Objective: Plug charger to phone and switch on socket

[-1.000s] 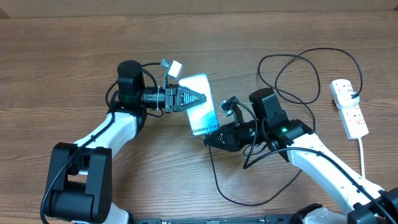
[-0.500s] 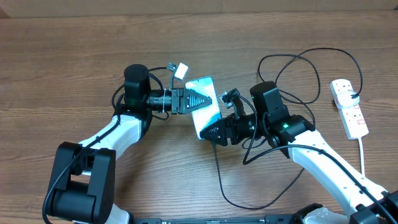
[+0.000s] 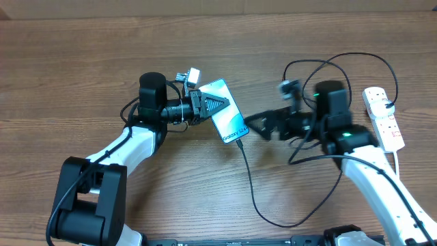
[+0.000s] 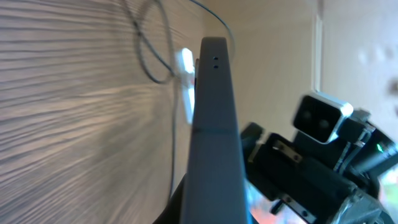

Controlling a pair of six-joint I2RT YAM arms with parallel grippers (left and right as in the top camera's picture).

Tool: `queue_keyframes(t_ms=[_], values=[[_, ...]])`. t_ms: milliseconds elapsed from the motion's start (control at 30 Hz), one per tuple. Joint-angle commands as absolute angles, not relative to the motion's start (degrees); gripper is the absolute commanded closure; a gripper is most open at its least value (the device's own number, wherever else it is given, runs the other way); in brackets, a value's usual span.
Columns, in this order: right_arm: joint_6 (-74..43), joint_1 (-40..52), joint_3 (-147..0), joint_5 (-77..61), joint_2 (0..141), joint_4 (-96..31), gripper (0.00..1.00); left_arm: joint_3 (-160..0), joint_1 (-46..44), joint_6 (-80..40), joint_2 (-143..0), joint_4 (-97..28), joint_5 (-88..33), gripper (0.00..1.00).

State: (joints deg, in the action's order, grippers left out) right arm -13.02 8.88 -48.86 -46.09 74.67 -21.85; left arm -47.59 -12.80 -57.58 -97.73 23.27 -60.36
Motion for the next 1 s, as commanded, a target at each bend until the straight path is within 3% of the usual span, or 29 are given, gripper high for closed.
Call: queue_keyframes(t_ms=[0,200,367,500,733,967], values=[[-15.05,4.99,-50.02,-46.09,73.49,-21.85,0.00,-48.29,-15.29,-60.49,-93.86,20.99,-50.11,0.96],[-14.74,2.15,-50.00,-46.68,73.49,-24.05,0.00,-56.18,-19.53,-55.29,-92.68,1.50,-41.89,0.96],[-14.59,2.17,-50.00,-46.48,73.49,-24.47,0.00,-69.08,-22.09,-40.77,-92.68,-26.26,-32.58,0.96],[-14.57,2.17,-50.00,-45.71,73.49,-25.87,0.00,-76.34,-21.80,-28.73,-92.68,-41.50,-28.75,0.95],[-14.48,2.17,-49.95,-40.27,73.52,-32.10,0.00,-77.21,-19.27,-14.09,-94.56,-49.93,-29.17,0.96],[-12.14,2.17,-49.95,-39.42,73.52,-34.61,0.00,-77.21,-19.14,-1.15,-102.04,-49.01,-37.41,0.96]])
